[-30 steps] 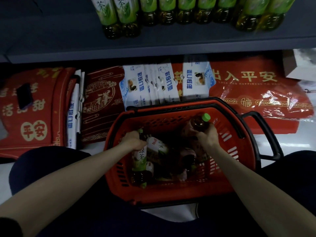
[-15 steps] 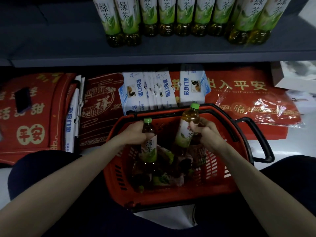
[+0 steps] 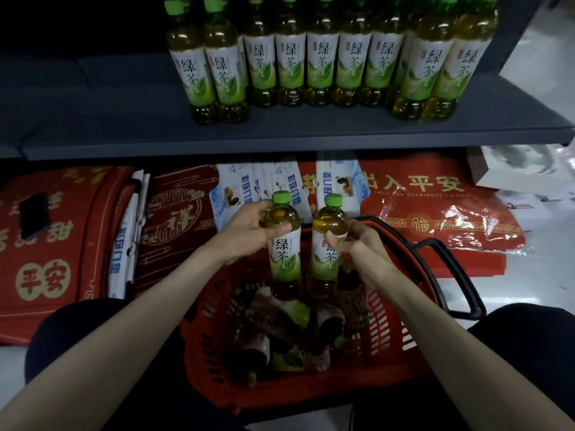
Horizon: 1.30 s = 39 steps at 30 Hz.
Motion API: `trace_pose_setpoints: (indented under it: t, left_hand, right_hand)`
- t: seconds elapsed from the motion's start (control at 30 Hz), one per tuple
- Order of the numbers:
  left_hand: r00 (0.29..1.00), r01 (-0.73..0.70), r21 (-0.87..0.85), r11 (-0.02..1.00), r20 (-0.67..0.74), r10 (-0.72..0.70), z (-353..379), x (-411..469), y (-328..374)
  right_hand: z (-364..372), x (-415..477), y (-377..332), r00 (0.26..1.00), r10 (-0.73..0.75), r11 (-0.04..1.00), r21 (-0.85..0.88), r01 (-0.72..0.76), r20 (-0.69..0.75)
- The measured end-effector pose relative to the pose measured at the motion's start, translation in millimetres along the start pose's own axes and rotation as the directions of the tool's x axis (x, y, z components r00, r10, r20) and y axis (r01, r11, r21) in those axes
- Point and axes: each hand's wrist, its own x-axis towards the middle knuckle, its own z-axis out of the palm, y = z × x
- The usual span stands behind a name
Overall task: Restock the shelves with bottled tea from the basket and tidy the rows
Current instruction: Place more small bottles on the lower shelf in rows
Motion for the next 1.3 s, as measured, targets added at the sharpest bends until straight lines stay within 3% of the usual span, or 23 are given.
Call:
trace_pose_setpoints:
  t: [0.43,0.73,0.9,1.07,1.3]
  left_hand:
    - [0.938,-0.319,0.099,0.943,-0.110,0.329,-66.2,32.4,124.2]
    - [0.746,-0.554,0.158,0.817,-0.341,0.572,-87.2,69.9,154.5]
    - [0.668,-0.602,0.175,0.779,-0.423,0.612,-87.1,83.0,154.9]
    - [0.708,-0.593,0.114,0.797,-0.398,0.583,-97.7,105.9,146.1]
    - [0.688,-0.585,0.149,0.797,-0.429,0.585,-105.0,137.8,129.8]
  right_hand:
    - [35.6,36.3,-155.8,0.948,-0.317,0.946,-0.072,0.317,0.018]
    - [53.5,72.9,-224.3,0.898,-0.441,0.895,-0.073,0.440,-0.001]
    - [58.3,90.8,-234.7,0.881,-0.472,0.876,-0.121,0.468,-0.013]
    - [71.2,114.3,-231.9,0.875,-0.481,0.873,-0.132,0.470,-0.061]
    - [80.7,139.8,-224.0,0.870,-0.488,0.868,-0.151,0.473,-0.076]
